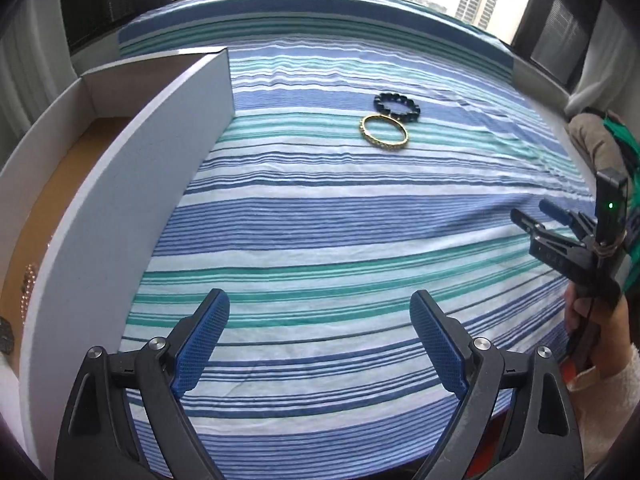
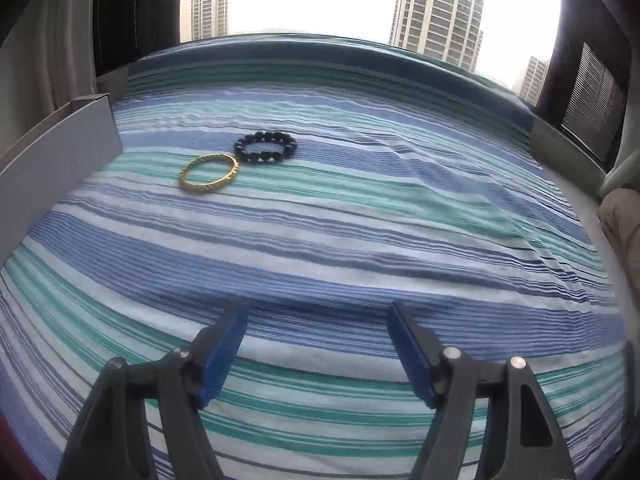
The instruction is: Organize jewelry
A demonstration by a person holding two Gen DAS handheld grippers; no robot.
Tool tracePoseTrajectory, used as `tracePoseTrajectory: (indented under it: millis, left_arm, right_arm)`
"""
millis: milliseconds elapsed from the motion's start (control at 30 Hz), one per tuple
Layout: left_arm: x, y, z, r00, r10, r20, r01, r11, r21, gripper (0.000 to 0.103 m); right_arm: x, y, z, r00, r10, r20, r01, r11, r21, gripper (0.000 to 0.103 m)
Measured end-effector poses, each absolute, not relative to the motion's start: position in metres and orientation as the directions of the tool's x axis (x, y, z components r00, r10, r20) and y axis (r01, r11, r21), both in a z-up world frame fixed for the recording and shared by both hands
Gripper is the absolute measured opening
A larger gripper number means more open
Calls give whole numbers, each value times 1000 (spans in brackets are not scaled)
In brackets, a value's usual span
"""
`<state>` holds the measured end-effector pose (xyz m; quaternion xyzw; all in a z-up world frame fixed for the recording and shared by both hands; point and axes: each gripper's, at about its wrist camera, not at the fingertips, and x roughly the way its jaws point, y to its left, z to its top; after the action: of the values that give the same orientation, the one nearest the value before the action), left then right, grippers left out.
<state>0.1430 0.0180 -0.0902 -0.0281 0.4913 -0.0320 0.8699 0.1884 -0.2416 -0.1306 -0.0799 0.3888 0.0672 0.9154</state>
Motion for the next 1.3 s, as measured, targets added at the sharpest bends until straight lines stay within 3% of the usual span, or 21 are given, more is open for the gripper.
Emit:
tracePoseTrajectory:
  millis: [233, 633, 900, 1167, 1300]
  left_arm:
    - [159, -19, -90, 498, -68, -865, 82, 996, -31, 92]
    - [182, -45, -106, 402, -53, -914, 119, 993, -5, 92]
    - [205, -12, -87, 432, -47, -901, 5, 999, -50, 92]
    - [266, -26, -82, 417, -85, -905, 22, 996, -83, 92]
    - [319, -47, -95, 445, -33, -895, 27, 999, -24, 90]
  right_arm:
    - [196, -295, -152, 665, 2, -747, -68, 996, -58, 74]
    - [196, -302, -157, 642, 32, -766, -50, 999, 0, 78]
    - [195, -302, -157, 642, 32, -766, -50, 999, 0, 78]
    - [196, -302, -157, 643, 31, -766, -49, 999, -1, 78]
    - [196, -302, -157, 643, 31, -766, -49, 999, -1, 78]
